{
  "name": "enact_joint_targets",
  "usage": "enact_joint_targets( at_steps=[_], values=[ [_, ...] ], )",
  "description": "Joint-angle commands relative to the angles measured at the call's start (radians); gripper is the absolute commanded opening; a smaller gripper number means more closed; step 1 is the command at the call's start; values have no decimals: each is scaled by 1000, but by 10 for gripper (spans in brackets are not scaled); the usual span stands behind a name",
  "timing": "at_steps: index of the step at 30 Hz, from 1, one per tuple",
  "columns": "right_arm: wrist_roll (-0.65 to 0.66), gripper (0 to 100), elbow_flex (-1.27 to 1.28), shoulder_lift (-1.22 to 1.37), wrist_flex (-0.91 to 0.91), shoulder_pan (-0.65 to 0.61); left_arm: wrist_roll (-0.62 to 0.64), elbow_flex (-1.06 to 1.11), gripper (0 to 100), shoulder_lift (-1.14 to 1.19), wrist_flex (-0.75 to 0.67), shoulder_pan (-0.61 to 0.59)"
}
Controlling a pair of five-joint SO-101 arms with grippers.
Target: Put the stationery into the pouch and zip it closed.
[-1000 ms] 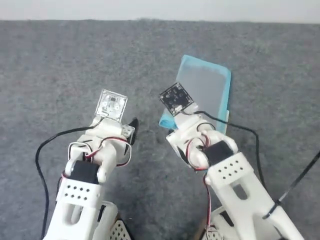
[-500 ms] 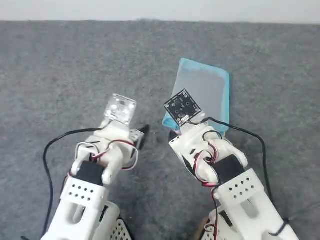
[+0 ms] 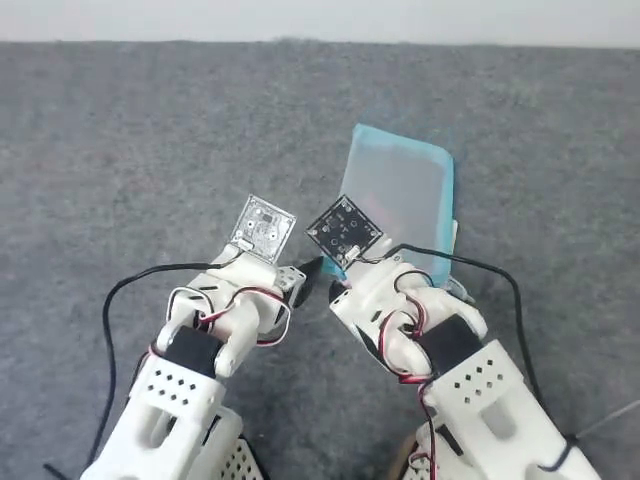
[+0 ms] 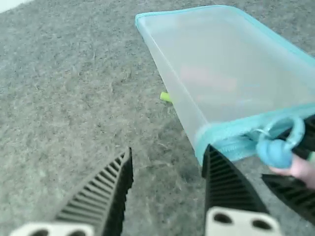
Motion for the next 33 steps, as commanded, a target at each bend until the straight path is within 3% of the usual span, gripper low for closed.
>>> enact_joint_targets(
  at_steps=[1, 18, 33],
  values=[
    [18, 6, -66, -42, 12, 13, -5, -16, 221, -28, -40, 14],
    [58, 6, -160, -30, 71, 74, -28, -107, 219, -37, 129, 15],
    [52, 6, -158, 36, 67, 76, 20, -102, 244, -40, 161, 14]
  ],
)
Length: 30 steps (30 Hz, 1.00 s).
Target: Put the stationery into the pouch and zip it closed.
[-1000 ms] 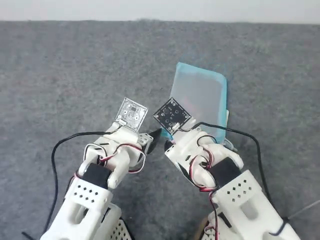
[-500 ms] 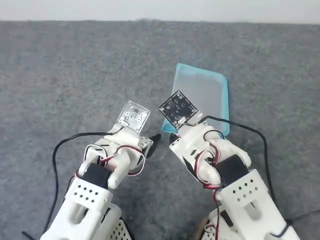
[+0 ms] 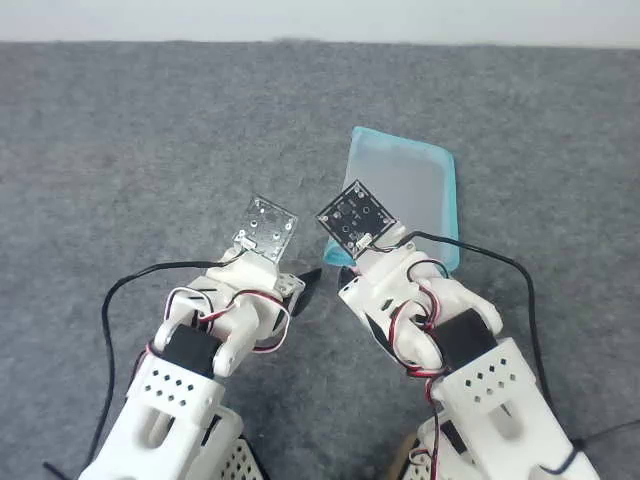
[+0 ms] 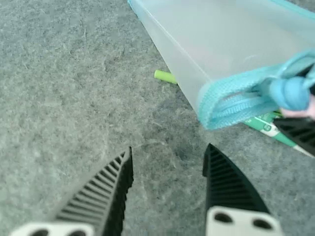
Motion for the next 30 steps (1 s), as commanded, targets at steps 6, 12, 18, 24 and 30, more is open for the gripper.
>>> enact_joint_targets(
  at_steps=[6, 12, 18, 24, 30],
  values=[
    [14, 6, -66, 125, -62, 16, -8, -28, 250, -210, 75, -3],
    [12, 6, -81, 134, -65, 7, -37, 45, 252, -413, 89, -3],
    [11, 6, -135, 136, -4, -19, -37, 39, 253, -334, 78, -3],
    [-15, 6, -129, 136, 5, -18, -32, 36, 254, -253, 41, -3],
    [-14, 6, -123, 136, 2, -22, -32, 36, 254, -253, 41, -3]
  ],
)
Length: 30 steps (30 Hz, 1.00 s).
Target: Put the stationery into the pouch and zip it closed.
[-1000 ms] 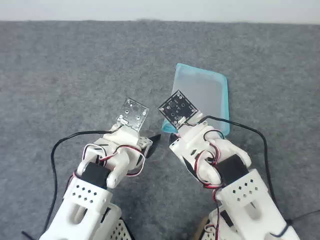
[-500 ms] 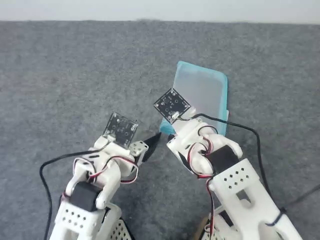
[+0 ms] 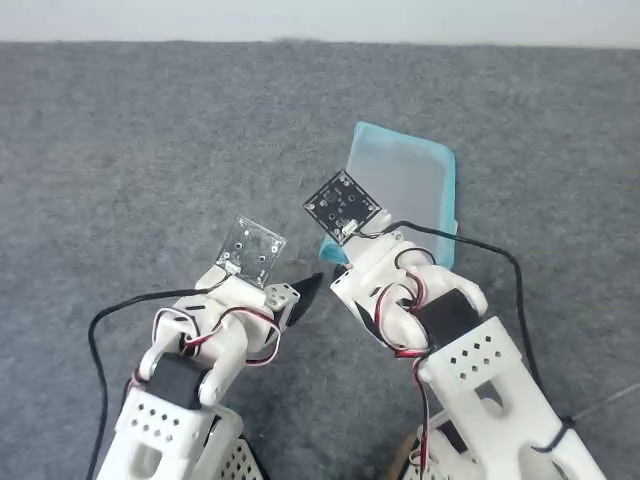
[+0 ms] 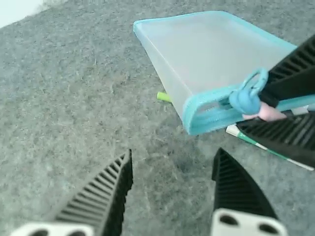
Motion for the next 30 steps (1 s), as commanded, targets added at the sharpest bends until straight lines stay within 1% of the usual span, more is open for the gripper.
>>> enact_joint_targets(
  at_steps=[1, 7, 12, 16, 20, 22, 27, 30],
  values=[
    [-14, 6, -52, -2, 10, -10, -6, -27, 254, 15, -37, -3],
    [-12, 6, -49, -22, 13, -12, -8, -24, 254, 17, -38, -3],
    [18, 6, -34, -110, 42, -12, -5, -22, 305, 20, -61, -3],
    [28, 6, -3, -159, 45, -16, -5, -22, 305, 18, -66, -3],
    [29, 6, 14, -163, 51, -70, -5, -21, 305, 21, -97, -3],
    [55, 6, 14, -163, 68, -96, -5, -24, 305, 21, -100, -3],
    [69, 6, 15, -168, 82, -110, -5, -24, 305, 21, -103, -2],
    [72, 6, 6, -173, 101, -122, -5, -7, 305, 23, -146, -8]
  ],
)
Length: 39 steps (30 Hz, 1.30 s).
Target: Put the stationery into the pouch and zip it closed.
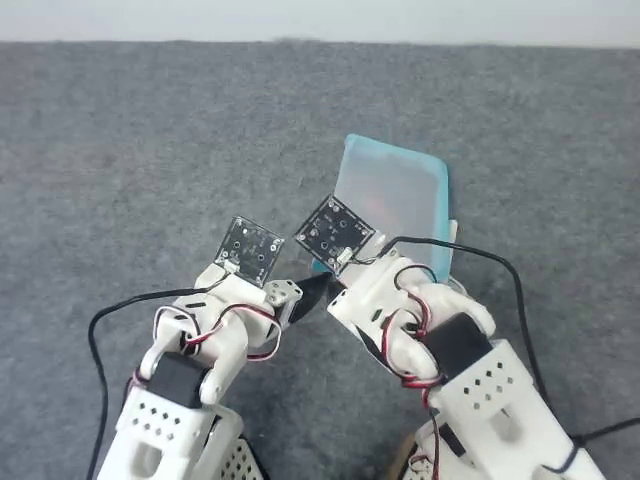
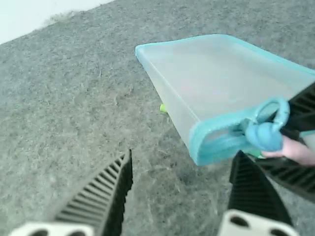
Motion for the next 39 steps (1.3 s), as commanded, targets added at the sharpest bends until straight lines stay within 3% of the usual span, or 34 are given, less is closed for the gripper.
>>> enact_joint_targets(
  at_steps=[1, 8, 18, 31, 39],
  values=[
    [31, 6, -32, -35, 45, -48, -5, 1, 305, 18, -95, -20],
    [51, 6, -129, -35, 148, -102, -12, 38, 304, 20, -163, -57],
    [49, 6, -219, -24, 157, -81, -12, 31, 304, 12, -114, -52],
    [103, 6, -232, -33, 263, -179, -11, 114, 266, 20, -319, -52],
    [127, 6, -181, -35, 263, -222, -5, 117, 304, 20, -325, -52]
  ],
)
